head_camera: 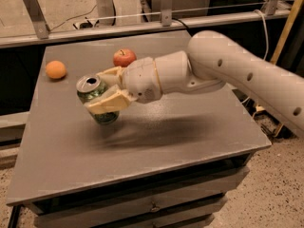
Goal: Knock green can over
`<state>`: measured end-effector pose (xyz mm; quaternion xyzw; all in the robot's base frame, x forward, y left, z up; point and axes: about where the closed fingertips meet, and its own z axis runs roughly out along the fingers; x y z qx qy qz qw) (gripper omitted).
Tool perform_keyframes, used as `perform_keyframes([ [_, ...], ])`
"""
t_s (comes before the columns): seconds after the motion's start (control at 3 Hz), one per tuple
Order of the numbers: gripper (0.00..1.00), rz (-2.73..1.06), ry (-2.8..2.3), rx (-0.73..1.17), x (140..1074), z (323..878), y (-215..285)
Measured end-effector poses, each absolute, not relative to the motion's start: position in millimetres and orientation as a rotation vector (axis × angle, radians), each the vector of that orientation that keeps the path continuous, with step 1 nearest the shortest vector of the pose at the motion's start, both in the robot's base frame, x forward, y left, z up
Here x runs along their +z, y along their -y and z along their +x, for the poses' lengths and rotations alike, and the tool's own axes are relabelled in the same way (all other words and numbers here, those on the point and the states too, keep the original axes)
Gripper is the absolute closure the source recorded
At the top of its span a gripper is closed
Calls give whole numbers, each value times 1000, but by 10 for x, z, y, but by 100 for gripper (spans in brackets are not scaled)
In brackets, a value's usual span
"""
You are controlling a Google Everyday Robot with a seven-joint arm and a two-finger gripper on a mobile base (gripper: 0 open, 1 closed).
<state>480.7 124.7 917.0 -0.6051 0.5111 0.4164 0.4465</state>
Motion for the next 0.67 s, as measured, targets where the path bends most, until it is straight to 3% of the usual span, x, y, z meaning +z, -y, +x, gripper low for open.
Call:
perform_keyframes([
  [0.67,100,-1841,-1504,672,9821,4992,-917],
])
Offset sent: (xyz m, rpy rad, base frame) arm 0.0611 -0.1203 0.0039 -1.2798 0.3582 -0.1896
